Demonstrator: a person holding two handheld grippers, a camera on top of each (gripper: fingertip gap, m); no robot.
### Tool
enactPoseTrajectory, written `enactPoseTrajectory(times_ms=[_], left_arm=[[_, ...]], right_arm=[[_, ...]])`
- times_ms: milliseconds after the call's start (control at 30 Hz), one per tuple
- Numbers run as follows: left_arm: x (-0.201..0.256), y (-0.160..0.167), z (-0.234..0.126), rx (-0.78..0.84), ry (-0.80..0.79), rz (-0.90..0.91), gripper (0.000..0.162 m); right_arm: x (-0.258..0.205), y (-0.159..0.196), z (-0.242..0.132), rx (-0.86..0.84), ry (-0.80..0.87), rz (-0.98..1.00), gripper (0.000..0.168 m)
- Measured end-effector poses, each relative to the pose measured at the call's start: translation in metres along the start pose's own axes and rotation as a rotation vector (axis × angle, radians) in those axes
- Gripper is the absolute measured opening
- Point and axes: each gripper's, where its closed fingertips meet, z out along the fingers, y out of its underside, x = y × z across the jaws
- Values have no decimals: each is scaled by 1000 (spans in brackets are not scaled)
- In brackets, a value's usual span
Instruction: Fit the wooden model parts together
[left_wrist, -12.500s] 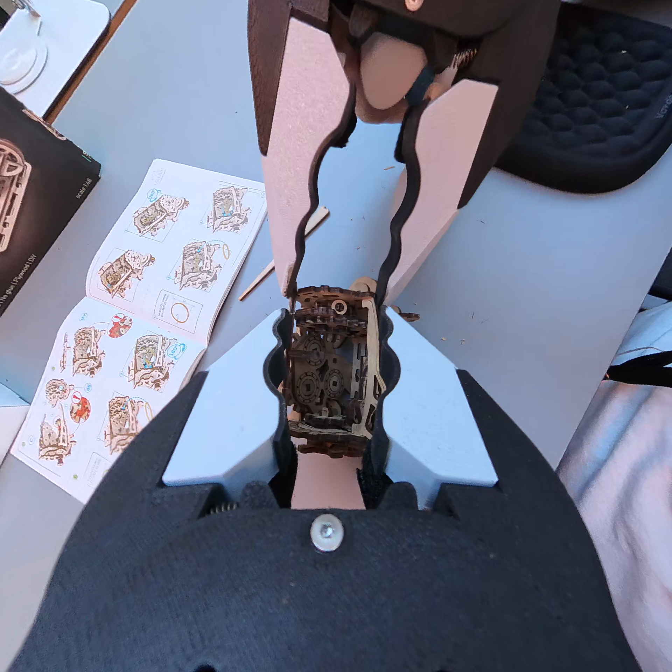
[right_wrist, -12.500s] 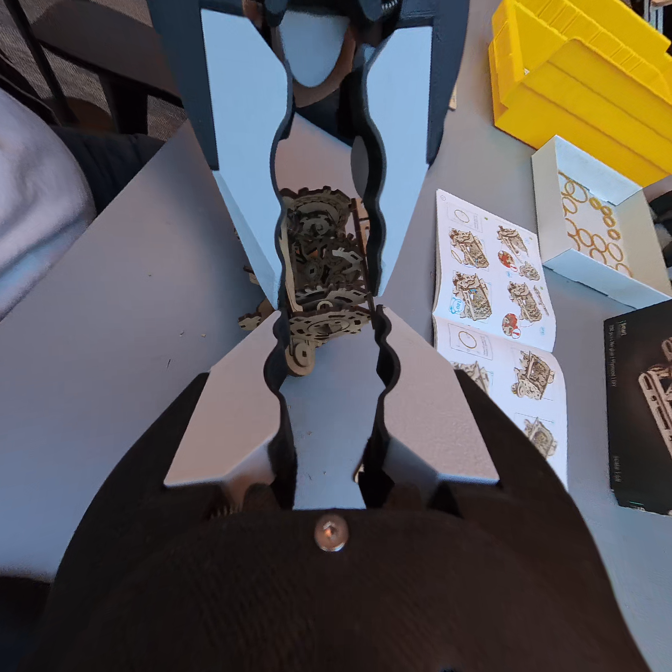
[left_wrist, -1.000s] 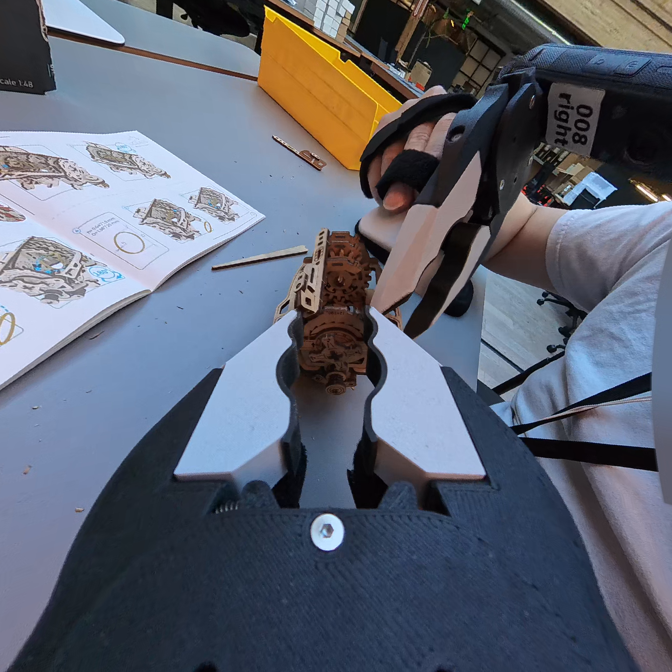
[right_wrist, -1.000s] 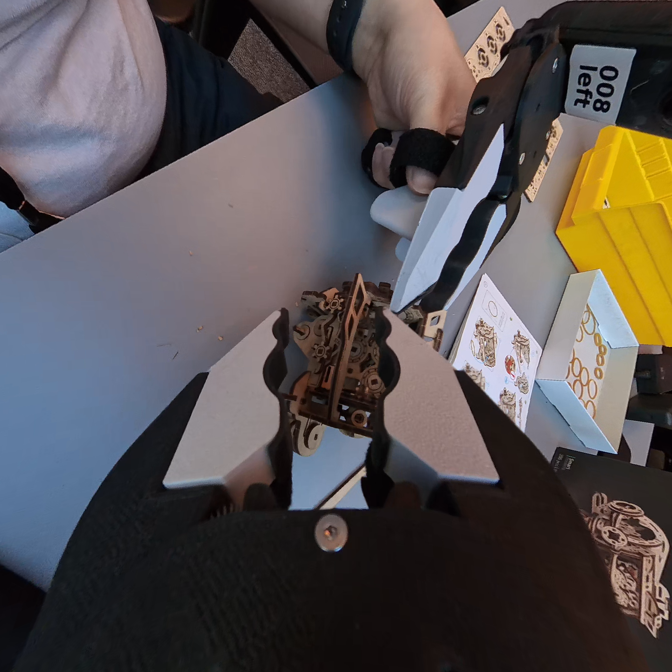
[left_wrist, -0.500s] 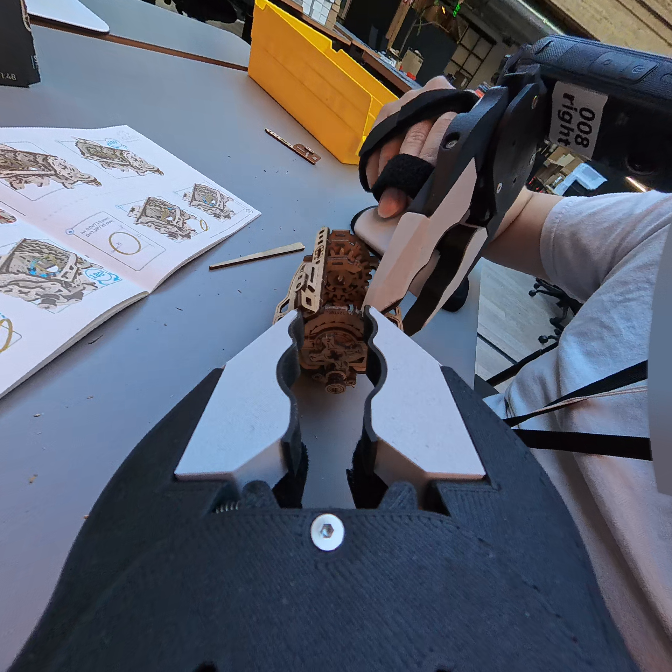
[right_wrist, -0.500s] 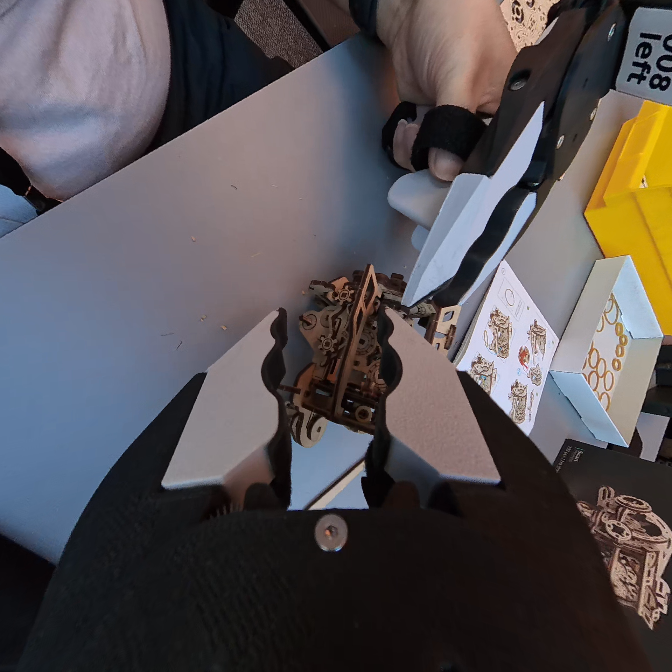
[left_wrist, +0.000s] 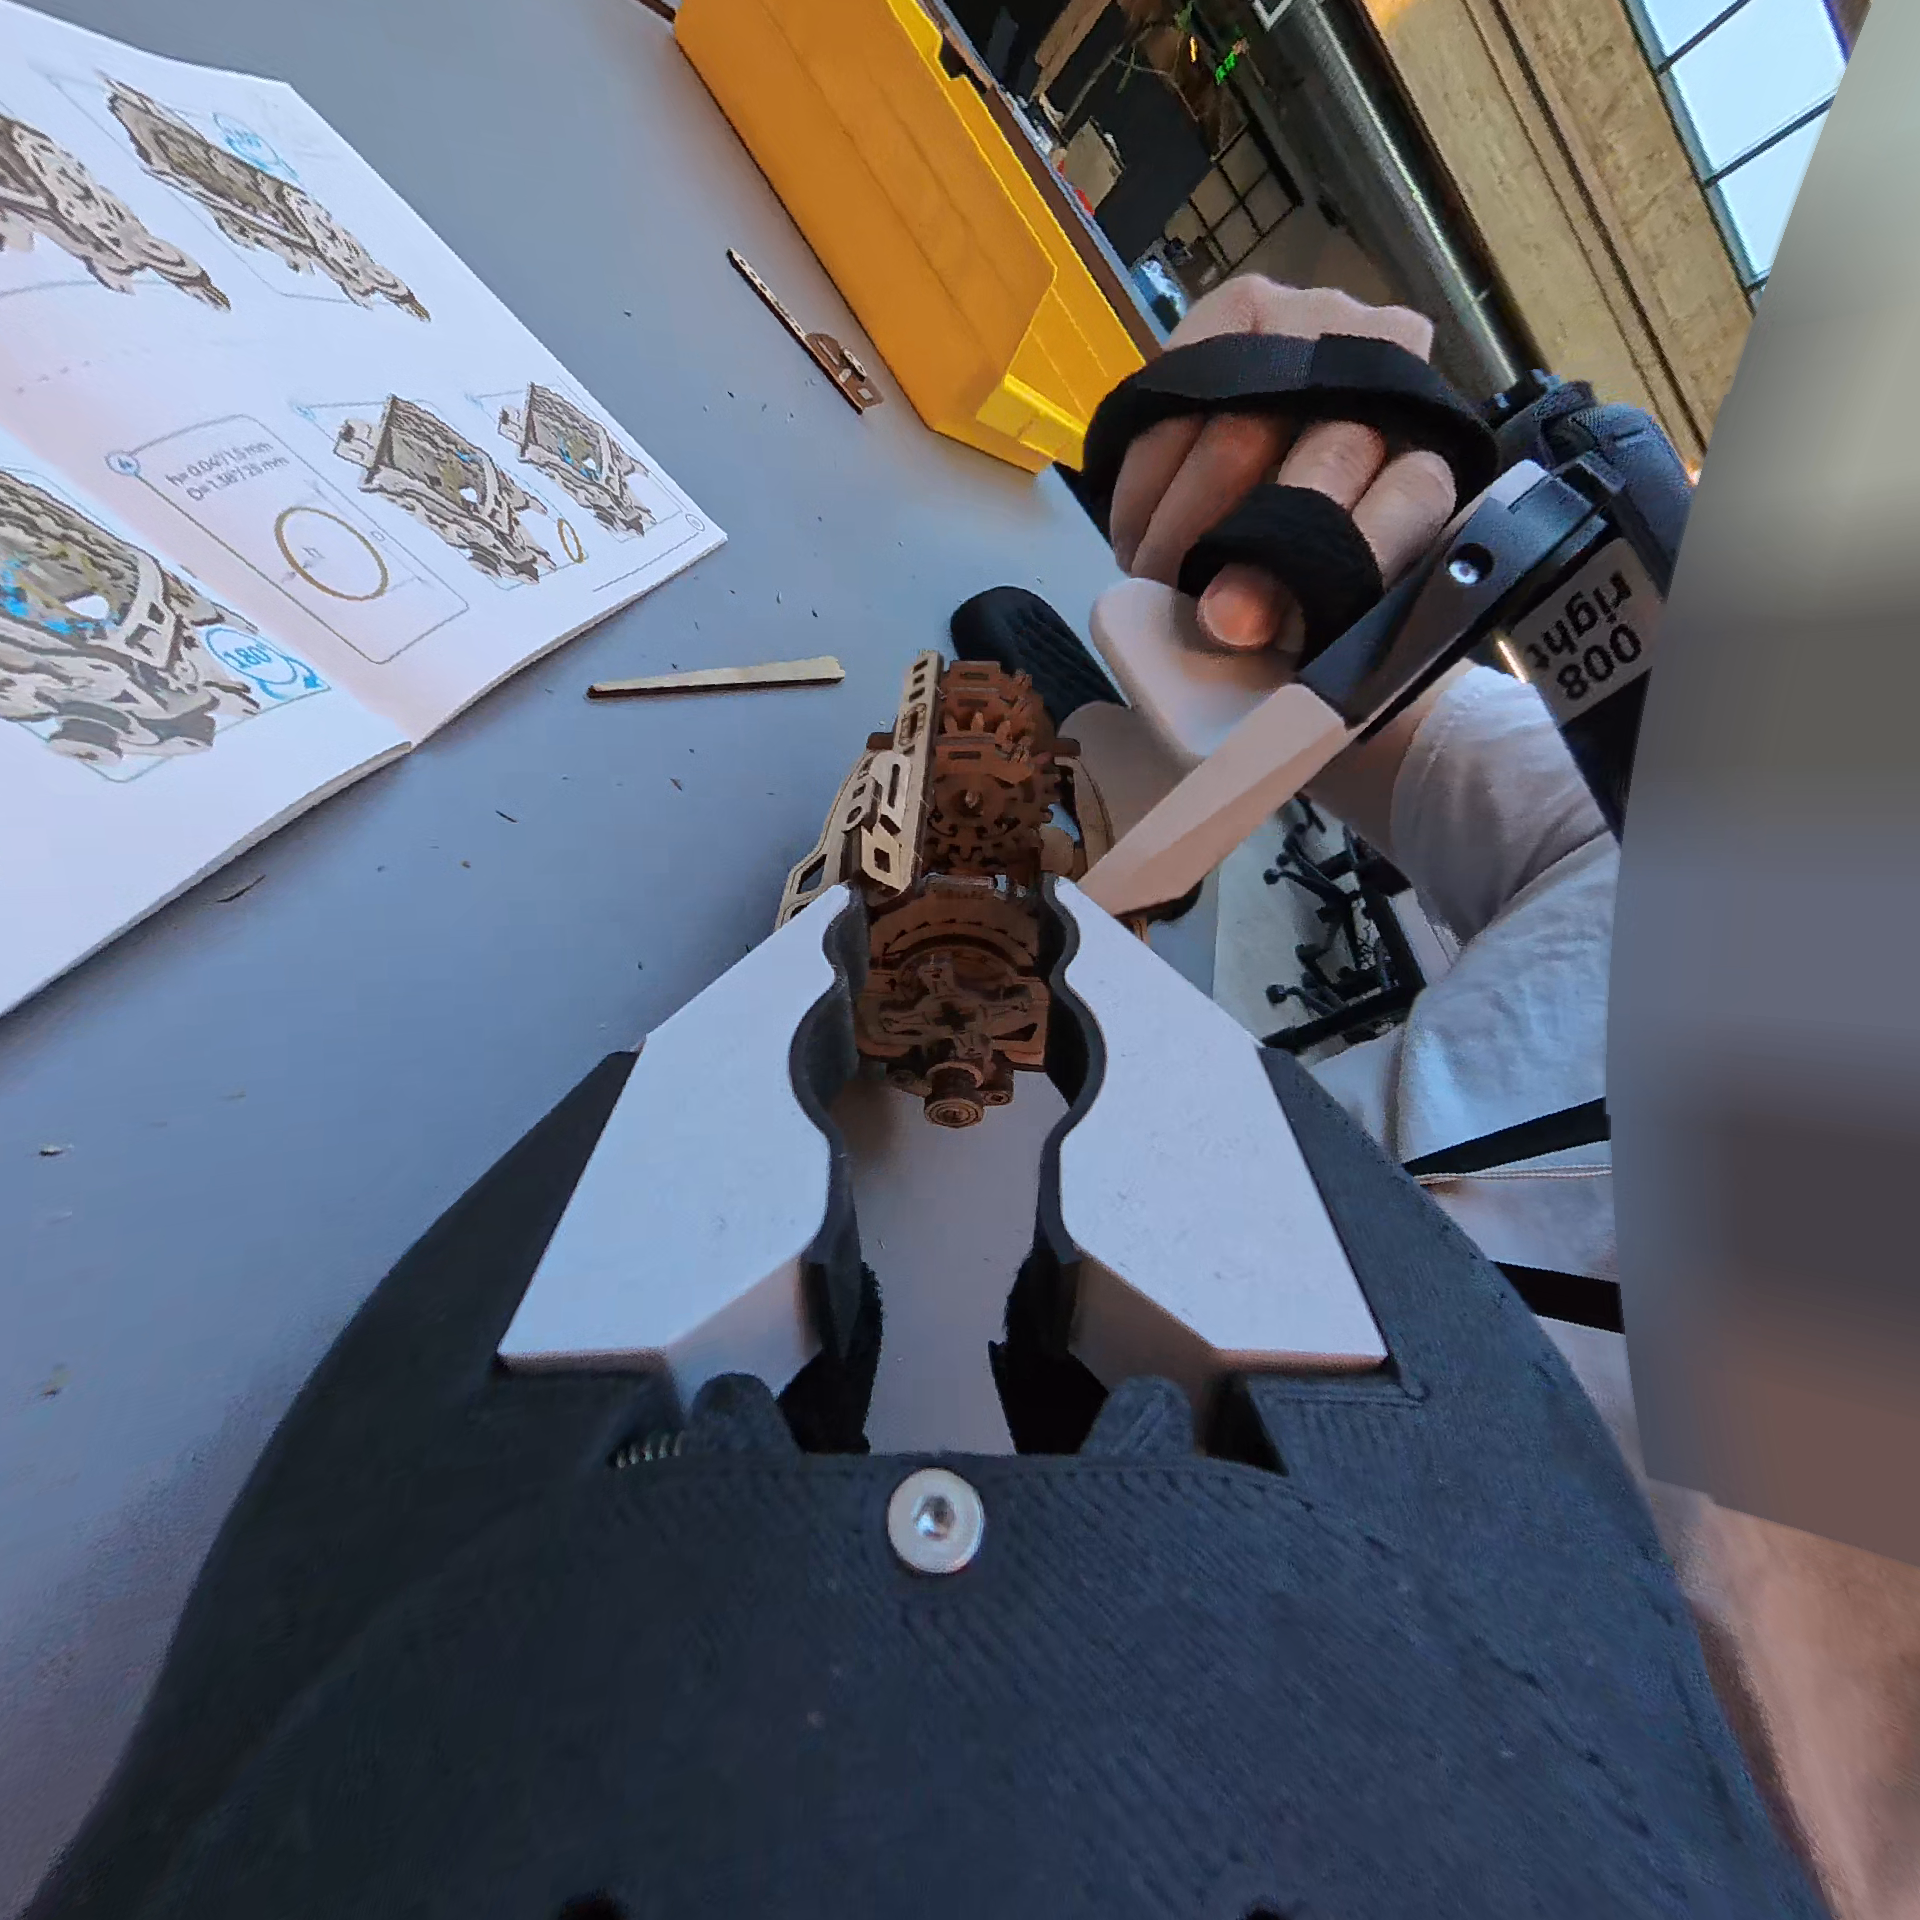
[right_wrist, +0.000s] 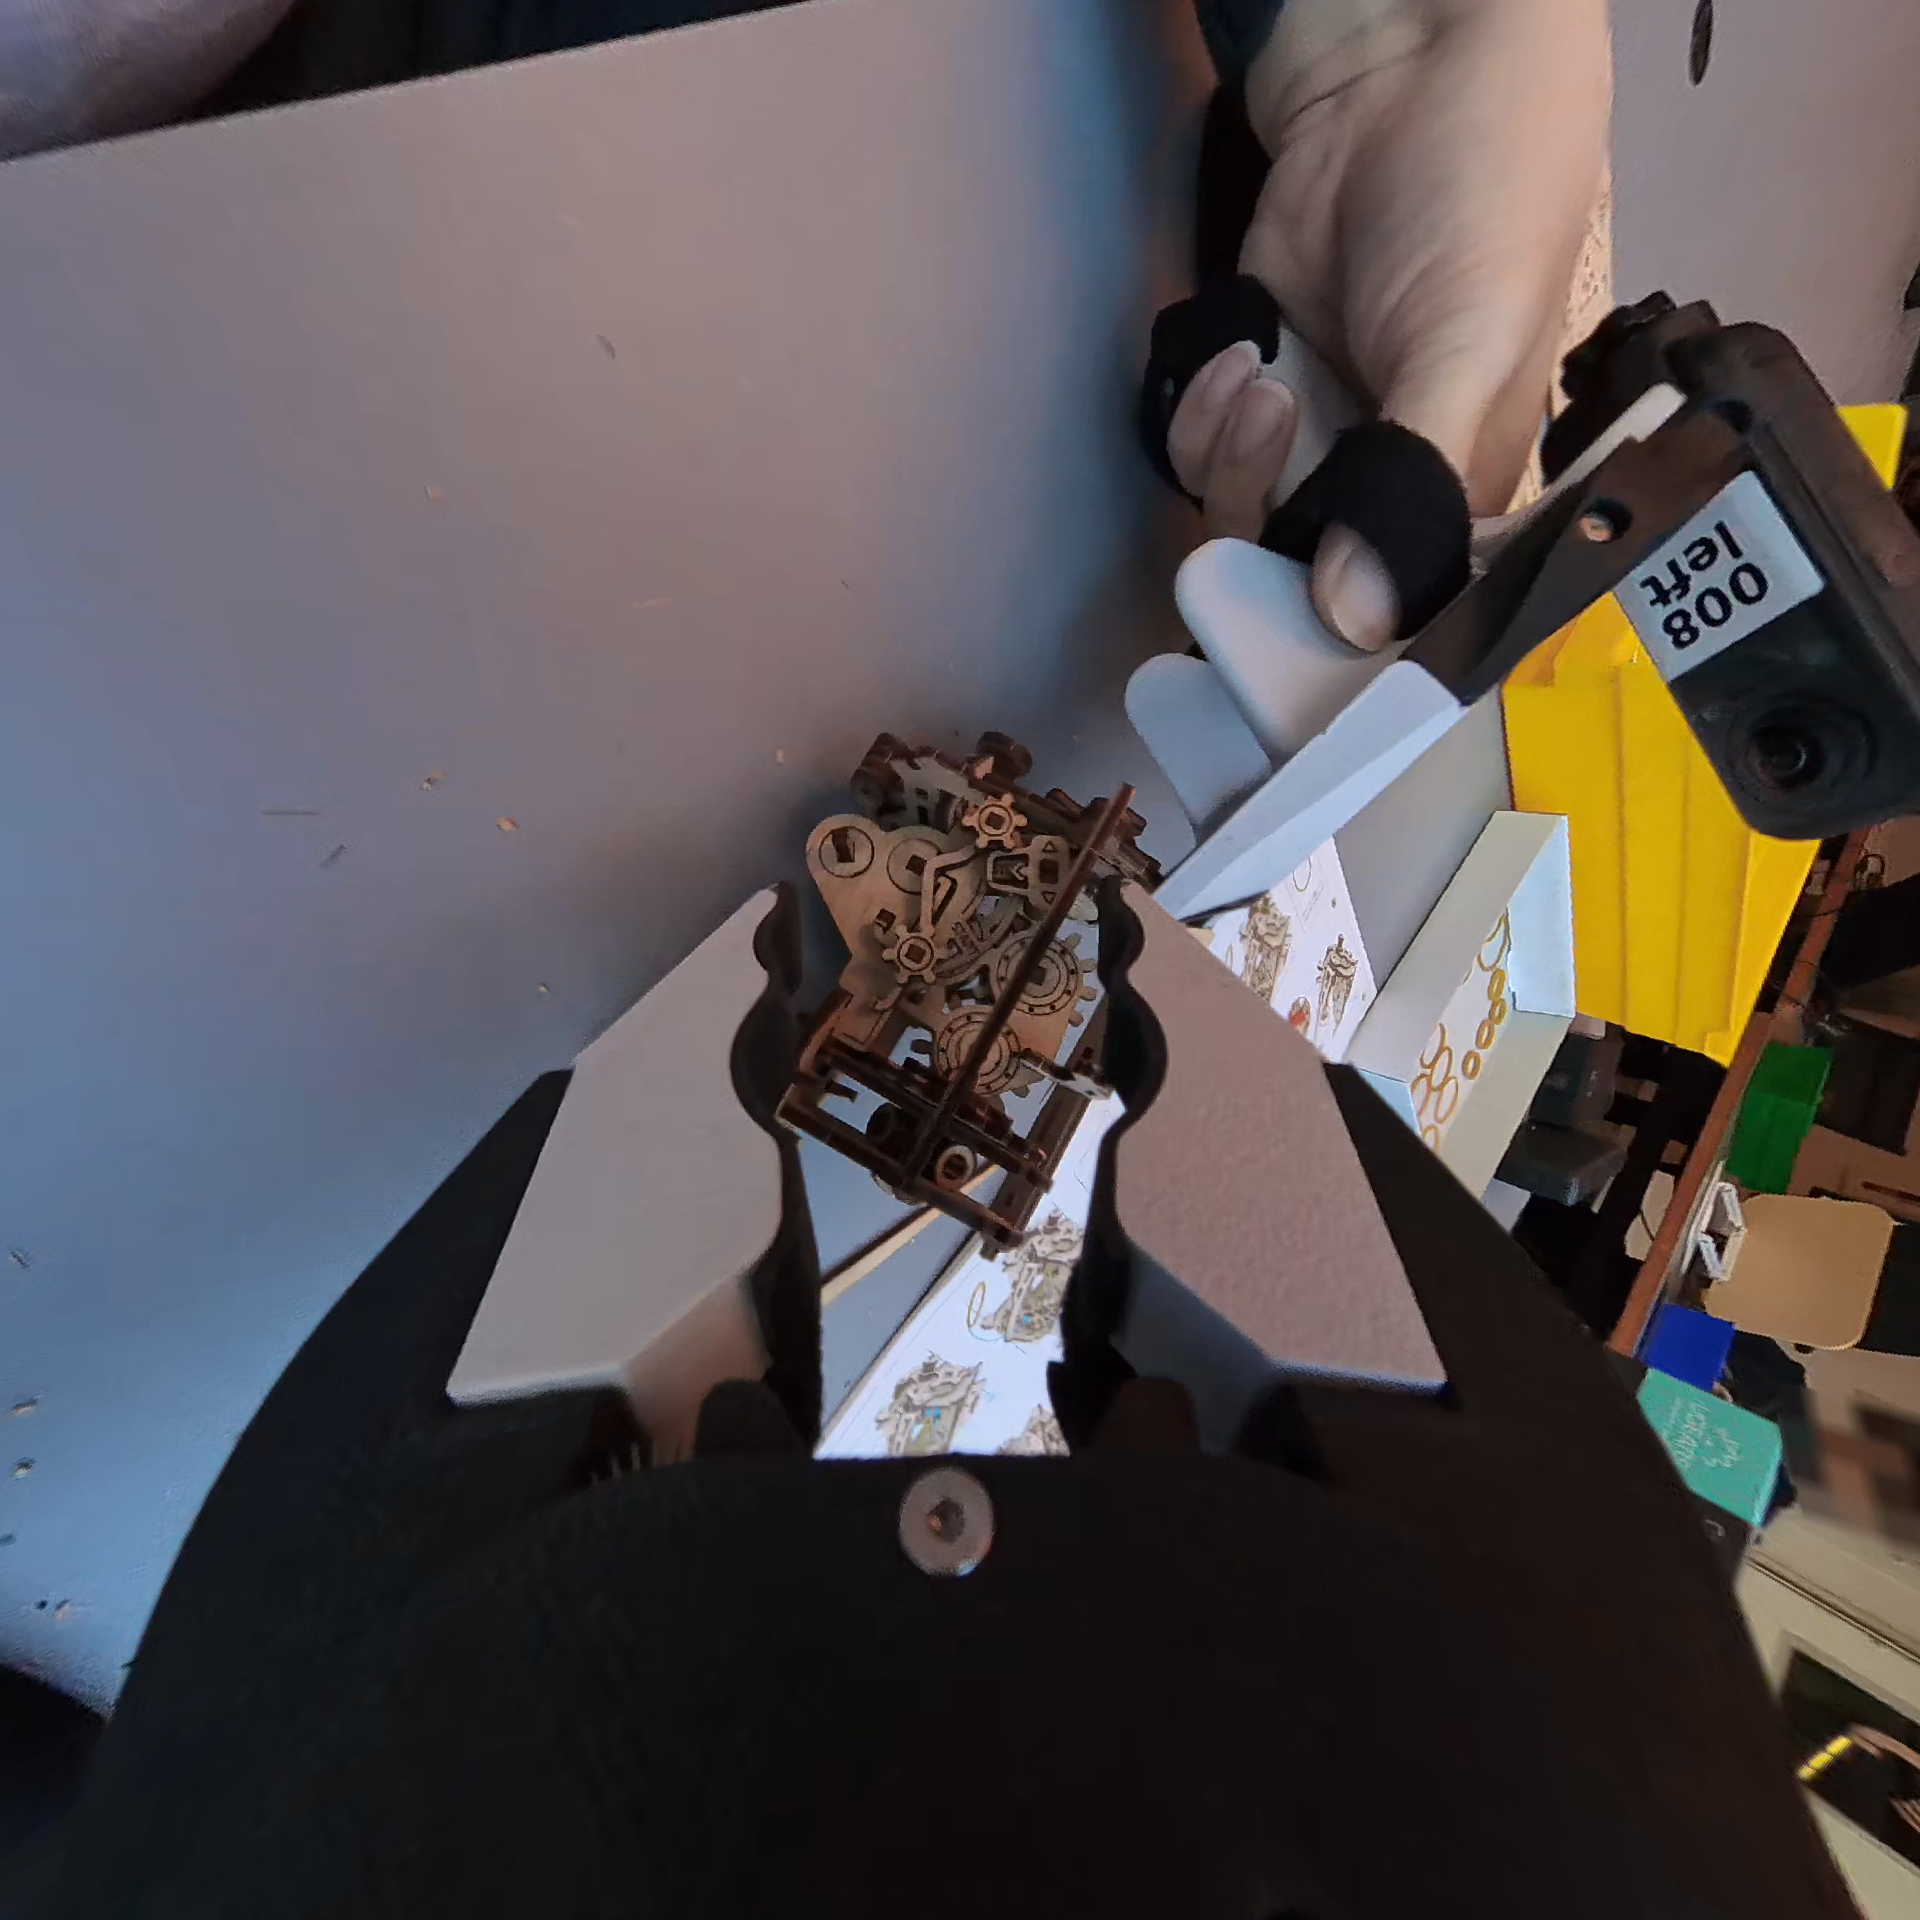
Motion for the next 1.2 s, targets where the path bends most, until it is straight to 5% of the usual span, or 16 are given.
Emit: enactPoseTrajectory(times_ms=[267, 1200], left_arm=[[-6, -5, 0, -5, 71, -100, 29], [-2, -2, 3, -14, 90, -56, 29]], right_arm=[[-2, 9, 8, -79, -107, -11, 69], [-2, 8, -9, 71, -177, 279, 37]])
